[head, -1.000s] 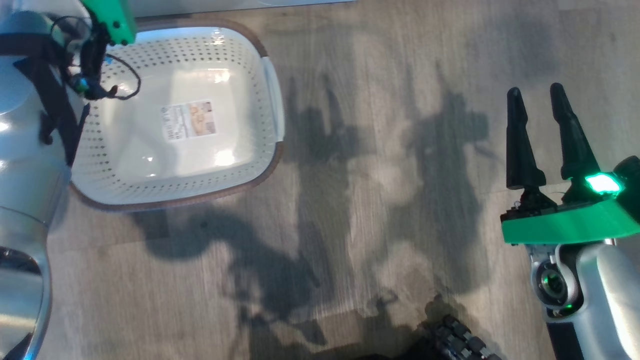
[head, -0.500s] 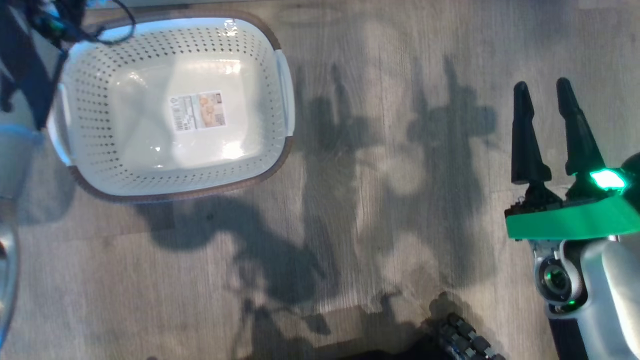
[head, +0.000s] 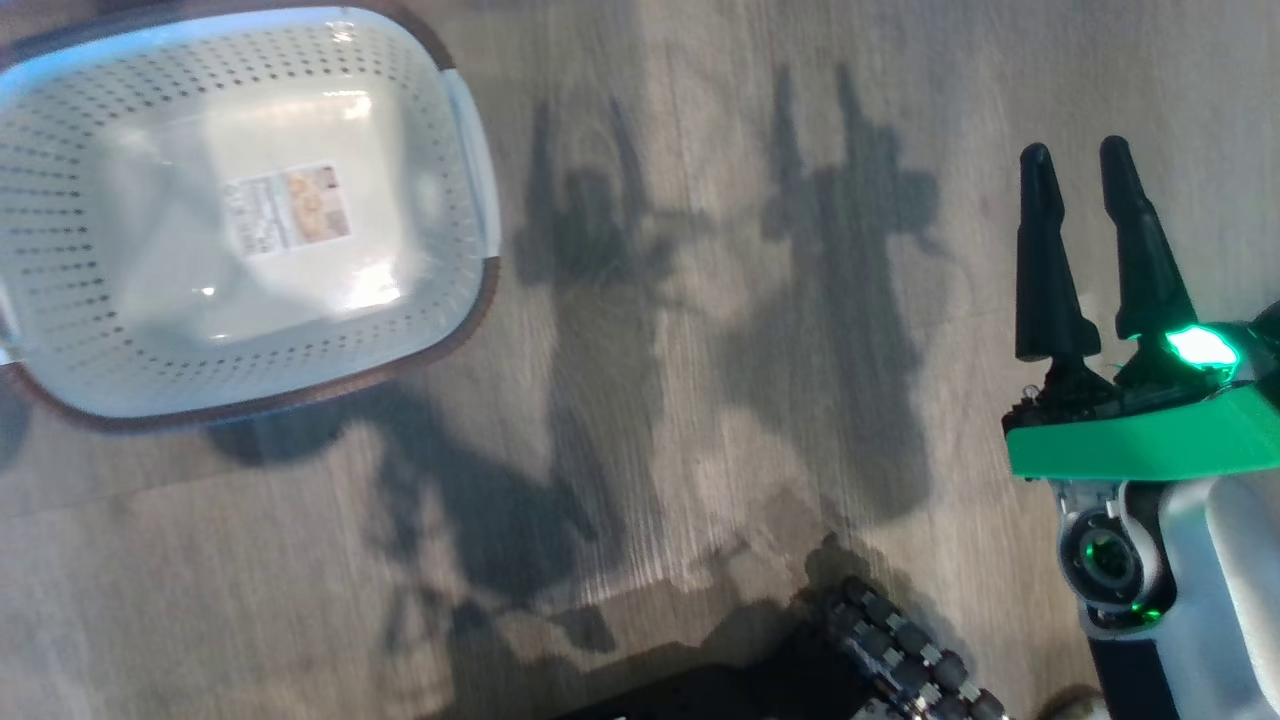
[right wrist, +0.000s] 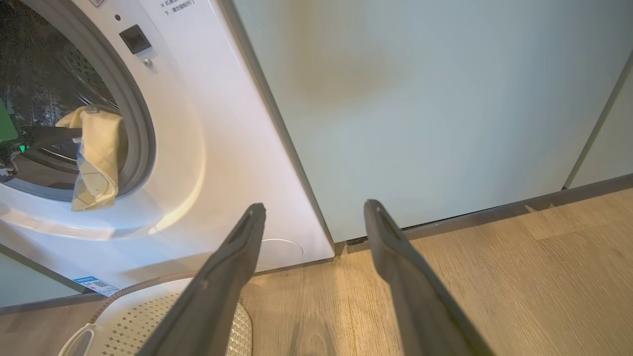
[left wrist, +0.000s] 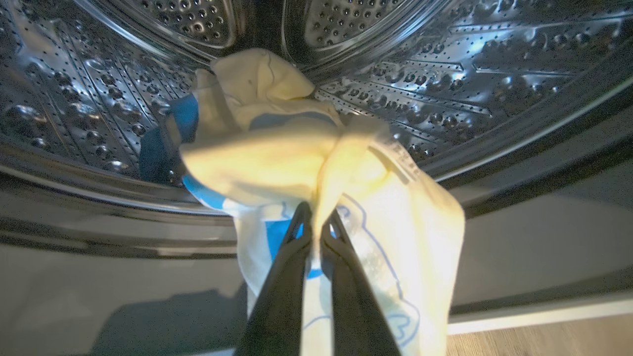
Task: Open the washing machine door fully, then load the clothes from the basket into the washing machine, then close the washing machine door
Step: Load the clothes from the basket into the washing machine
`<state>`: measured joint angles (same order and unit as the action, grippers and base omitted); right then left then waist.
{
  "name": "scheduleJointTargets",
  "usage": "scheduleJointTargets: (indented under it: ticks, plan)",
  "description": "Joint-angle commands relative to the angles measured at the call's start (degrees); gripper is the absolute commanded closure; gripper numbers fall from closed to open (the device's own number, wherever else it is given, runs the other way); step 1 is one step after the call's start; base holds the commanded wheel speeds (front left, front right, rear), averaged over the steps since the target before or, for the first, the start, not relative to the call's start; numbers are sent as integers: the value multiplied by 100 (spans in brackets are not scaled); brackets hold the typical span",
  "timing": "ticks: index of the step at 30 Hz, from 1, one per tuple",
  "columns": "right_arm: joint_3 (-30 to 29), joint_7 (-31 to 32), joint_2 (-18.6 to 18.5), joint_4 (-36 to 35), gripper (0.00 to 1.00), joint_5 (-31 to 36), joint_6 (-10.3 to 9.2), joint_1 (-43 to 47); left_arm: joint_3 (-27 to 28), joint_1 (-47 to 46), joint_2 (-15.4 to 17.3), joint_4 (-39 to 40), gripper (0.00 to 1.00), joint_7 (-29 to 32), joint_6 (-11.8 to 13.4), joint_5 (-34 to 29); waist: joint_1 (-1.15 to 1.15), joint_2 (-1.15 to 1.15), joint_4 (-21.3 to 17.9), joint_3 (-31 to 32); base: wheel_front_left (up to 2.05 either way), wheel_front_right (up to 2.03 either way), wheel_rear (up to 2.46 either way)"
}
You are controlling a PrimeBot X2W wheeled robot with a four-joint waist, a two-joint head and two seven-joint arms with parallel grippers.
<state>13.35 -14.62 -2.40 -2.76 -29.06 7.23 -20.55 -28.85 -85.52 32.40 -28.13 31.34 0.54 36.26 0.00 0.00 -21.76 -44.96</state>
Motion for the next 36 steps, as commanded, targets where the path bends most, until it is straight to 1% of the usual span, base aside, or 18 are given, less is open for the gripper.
scheduleJointTargets:
  ticks: [1, 5, 10, 19, 21, 25, 26, 27, 30, 32, 36]
  plan:
    - [94, -38, -48, -194, 0, -44, 25, 102, 194, -286, 292, 201, 100, 18, 17, -65, 0, 0, -117, -112, 0, 0, 0]
    - [193, -38, -48, -296, 0, -174, 25, 120, 217, -554, 468, 184, 100, -36, 46, -219, 0, 0, -285, -281, 0, 0, 0]
    - [348, -38, -48, -471, 0, -323, 25, 112, 254, -947, 647, 18, 100, -161, -4, -365, 0, 0, -498, -515, 0, 0, 0]
    - [591, -38, -48, -627, 0, -517, 25, 107, 178, -1625, 785, -136, 100, -1069, -103, -882, 0, 0, -790, -774, 0, 0, 0]
    - [601, -38, -48, -645, 0, -535, 25, 125, 163, -1725, 751, -207, 100, -1295, -123, -945, 0, 0, -795, -795, 0, 0, 0]
    - [575, -38, -48, -717, 0, -559, 25, 176, 142, -1798, 718, -172, 100, -1968, -111, -1117, 0, 0, -776, -852, 0, 0, 0]
    - [585, -38, -48, -731, 0, -573, 25, 184, 141, -1975, 704, -300, 100, -2079, -179, -1147, 0, 0, -795, -868, 0, 0, 0]
    - [595, -38, -48, -750, 0, -597, 25, 196, 103, -2302, 620, -608, 100, -2416, -285, -1250, 0, 0, -816, -901, 0, 0, 0]
    - [591, -38, -48, -767, 0, -609, 25, 209, 23, -2568, 472, -1084, 100, -2818, -235, -1425, 0, 0, -803, -918, 0, 0, 0]
    - [590, -38, -48, -774, 0, -611, 25, 220, 35, -2636, 364, -1465, 100, -2827, -190, -1386, 0, 0, -794, -910, 0, 0, 0]
    - [583, -38, -48, -775, 0, -611, 25, 229, -56, -2739, 202, -1953, 100, -2735, -277, -1358, 0, 0, -762, -914, 0, 0, 0]
